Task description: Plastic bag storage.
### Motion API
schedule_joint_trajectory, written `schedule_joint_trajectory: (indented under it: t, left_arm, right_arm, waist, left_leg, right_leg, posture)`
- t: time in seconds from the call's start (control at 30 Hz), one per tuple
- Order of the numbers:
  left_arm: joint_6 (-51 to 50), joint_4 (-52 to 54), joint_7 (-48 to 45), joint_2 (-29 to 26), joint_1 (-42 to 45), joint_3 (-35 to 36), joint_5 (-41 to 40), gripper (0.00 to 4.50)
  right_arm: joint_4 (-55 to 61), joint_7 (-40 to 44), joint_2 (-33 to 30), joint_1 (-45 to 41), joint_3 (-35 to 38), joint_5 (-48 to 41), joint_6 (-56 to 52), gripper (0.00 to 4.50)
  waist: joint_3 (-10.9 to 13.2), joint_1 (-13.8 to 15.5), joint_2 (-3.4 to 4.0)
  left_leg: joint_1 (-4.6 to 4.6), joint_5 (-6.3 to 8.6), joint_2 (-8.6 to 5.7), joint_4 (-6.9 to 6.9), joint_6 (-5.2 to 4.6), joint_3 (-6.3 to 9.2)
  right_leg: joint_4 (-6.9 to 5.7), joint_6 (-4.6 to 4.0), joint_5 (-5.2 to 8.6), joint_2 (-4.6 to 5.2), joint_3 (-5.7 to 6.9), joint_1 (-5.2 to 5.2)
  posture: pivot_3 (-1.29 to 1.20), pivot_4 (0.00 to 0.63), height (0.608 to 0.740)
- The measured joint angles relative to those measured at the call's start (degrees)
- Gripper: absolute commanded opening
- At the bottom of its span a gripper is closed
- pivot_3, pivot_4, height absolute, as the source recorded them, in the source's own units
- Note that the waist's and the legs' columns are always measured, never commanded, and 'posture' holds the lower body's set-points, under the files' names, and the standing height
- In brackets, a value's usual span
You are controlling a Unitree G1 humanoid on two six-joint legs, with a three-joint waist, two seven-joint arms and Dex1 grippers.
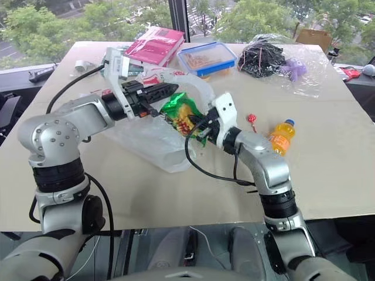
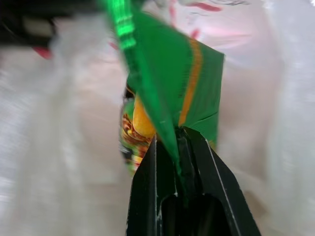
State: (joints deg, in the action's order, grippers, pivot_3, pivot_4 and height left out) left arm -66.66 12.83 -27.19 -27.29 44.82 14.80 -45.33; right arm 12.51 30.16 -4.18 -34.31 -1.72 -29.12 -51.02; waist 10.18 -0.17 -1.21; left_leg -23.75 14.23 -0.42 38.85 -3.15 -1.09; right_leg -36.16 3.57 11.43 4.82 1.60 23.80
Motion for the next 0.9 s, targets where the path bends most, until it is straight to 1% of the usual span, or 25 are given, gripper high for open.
schedule_joint_trajectory:
  t: [0.1, 0.13, 0.2, 0.23, 0.33, 0.47, 0.67, 0.77, 0.9]
  left_arm:
    - [0.55, 0.00, -0.11, -0.21, 0.00, 0.26, -0.04, 0.00]
    - [1.03, -0.01, -0.11, -0.28, 0.13, 0.41, -0.07, 0.00]
    - [1.32, 0.02, -0.17, -0.35, 0.18, 0.45, -0.38, 0.00]
    - [1.39, 0.03, -0.20, -0.60, 0.18, 0.50, -0.54, 0.00]
    - [1.40, 0.02, -0.11, -0.74, 0.17, 0.79, -1.31, 0.00]
    - [1.42, 0.05, 0.01, -0.73, 0.15, 0.87, -2.17, 0.00]
    - [2.69, 0.86, 1.27, -0.92, -1.18, -0.04, -1.12, 0.00]
    - [3.08, 2.58, 1.97, -0.96, -2.91, -0.94, -0.92, 0.00]
    - [3.17, 4.64, 2.47, -0.86, -5.27, -1.85, -0.95, 0.00]
  right_arm:
    - [-1.49, -3.44, 3.42, -3.68, 6.40, -7.91, -8.82, 0.04]
    - [-5.09, -7.39, 6.62, -7.47, 11.90, -12.12, -13.28, 0.04]
    - [-7.78, -11.43, 8.71, -10.53, 16.63, -16.22, -16.68, 0.04]
    - [-11.08, -16.13, 10.26, -13.19, 21.58, -19.98, -19.53, 0.04]
    - [-13.82, -21.49, 11.02, -14.98, 25.82, -23.20, -22.87, 0.04]
    - [-16.59, -26.02, 11.46, -14.98, 25.12, -23.54, -27.09, 0.04]
    - [-19.77, -30.41, 11.66, -14.67, 24.21, -24.01, -28.81, 0.04]
    - [-23.83, -32.97, 11.70, -14.68, 25.08, -24.78, -26.59, 0.04]
    - [-31.38, -33.34, 11.75, -14.94, 25.16, -24.90, -20.21, 0.04]
  waist:
    - [0.00, -0.25, 0.01]
    - [0.00, -0.44, 0.01]
    - [0.00, -0.56, 0.02]
    - [0.01, -0.54, 0.02]
    - [0.01, -0.49, 0.03]
    - [0.01, -0.79, 0.03]
    - [0.01, -0.87, 0.03]
    - [0.01, -0.80, 0.03]
    - [0.01, -1.00, 0.03]
  left_leg:
    - [0.01, 0.00, -0.02, 0.00, 0.00, -0.01]
    - [0.01, 0.00, -0.02, 0.00, 0.00, -0.03]
    - [0.01, 0.00, -0.04, -0.01, 0.00, -0.04]
    - [0.01, 0.00, -0.04, -0.02, 0.00, -0.04]
    - [-0.06, 0.01, -0.11, -0.05, -0.02, -0.07]
    - [-0.07, 0.00, -0.13, -0.16, -0.01, -0.19]
    - [-0.07, 0.00, -0.11, -0.19, -0.02, -0.28]
    - [-0.08, 0.00, -0.10, -0.20, -0.02, -0.28]
    - [-0.06, 0.00, -0.10, -0.21, -0.02, -0.31]
  right_leg:
    - [-0.07, 0.00, 0.00, 0.01, -0.02, 0.02]
    - [-0.11, 0.00, 0.00, 0.02, -0.03, 0.05]
    - [-0.20, -0.02, 0.00, 0.03, -0.05, 0.11]
    - [-0.22, -0.02, 0.01, 0.03, -0.05, 0.12]
    - [-0.20, -0.01, 0.00, 0.08, -0.07, 0.19]
    - [-0.29, -0.01, 0.01, 0.06, -0.20, 0.36]
    - [-0.33, -0.01, 0.01, 0.05, -0.32, 0.42]
    - [-0.32, -0.01, 0.01, 0.06, -0.31, 0.43]
    - [-0.33, -0.01, 0.01, 0.05, -0.36, 0.44]
  posture:
    - [0.00, 0.150, 0.740]
    - [0.00, 0.150, 0.740]
    - [0.00, 0.150, 0.740]
    - [0.00, 0.150, 0.740]
    - [0.00, 0.150, 0.740]
    - [0.00, 0.150, 0.740]
    - [0.00, 0.150, 0.740]
    - [0.00, 0.150, 0.740]
    - [0.00, 0.150, 0.740]
